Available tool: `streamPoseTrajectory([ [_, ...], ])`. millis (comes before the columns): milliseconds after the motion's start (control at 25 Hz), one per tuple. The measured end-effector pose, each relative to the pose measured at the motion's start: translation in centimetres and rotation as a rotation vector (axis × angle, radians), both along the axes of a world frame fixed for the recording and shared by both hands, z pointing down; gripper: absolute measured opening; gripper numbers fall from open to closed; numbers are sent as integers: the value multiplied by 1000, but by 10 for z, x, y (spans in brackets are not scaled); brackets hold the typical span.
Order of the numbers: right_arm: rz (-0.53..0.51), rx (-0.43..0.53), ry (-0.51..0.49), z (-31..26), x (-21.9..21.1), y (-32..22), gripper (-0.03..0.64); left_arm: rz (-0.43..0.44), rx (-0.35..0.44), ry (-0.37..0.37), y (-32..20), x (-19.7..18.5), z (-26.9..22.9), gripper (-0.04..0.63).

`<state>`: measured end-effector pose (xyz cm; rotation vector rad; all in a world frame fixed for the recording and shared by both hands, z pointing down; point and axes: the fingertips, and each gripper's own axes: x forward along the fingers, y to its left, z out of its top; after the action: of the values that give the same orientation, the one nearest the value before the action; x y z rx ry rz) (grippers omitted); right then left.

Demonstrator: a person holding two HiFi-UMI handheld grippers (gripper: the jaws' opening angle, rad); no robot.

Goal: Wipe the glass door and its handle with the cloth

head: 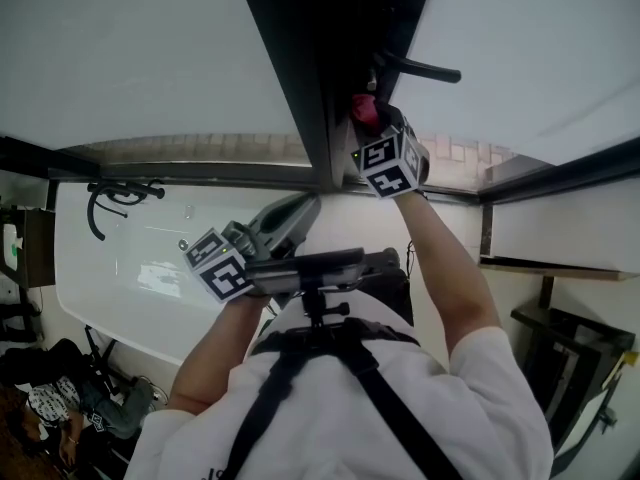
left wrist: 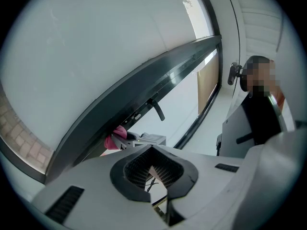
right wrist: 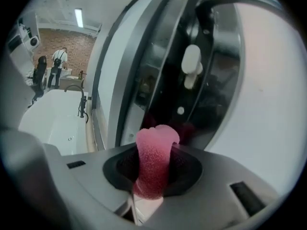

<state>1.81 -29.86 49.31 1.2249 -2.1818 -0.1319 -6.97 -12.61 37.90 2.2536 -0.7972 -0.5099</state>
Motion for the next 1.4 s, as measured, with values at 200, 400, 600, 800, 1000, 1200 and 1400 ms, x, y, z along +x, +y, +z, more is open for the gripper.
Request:
streamPoseTrajectory([
  [200,-18,51,81,-20,-6,0,97,1,10,10,0,-1,-2,-8],
  [400,0,46,79,-27,-11,2,97,3,14,22,1,-7,-6,-8],
  [600,7,66,63,-33,-11,5,95,2,19,28,1,-8,-5,-8],
  [800,13,110,36,-45,-11,8,95,-1,20,31,1,-9,-5,-8],
  [1000,22,170,-24,-62,-11,12,97,1,26,37,2,-9,-5,-8],
  [1200,25,213,-66,-77,-12,28,97,31,13,83,8,-9,-2,-8],
  [1400,43,274,-176,-102,-15,44,97,37,15,87,8,-8,-2,-8],
])
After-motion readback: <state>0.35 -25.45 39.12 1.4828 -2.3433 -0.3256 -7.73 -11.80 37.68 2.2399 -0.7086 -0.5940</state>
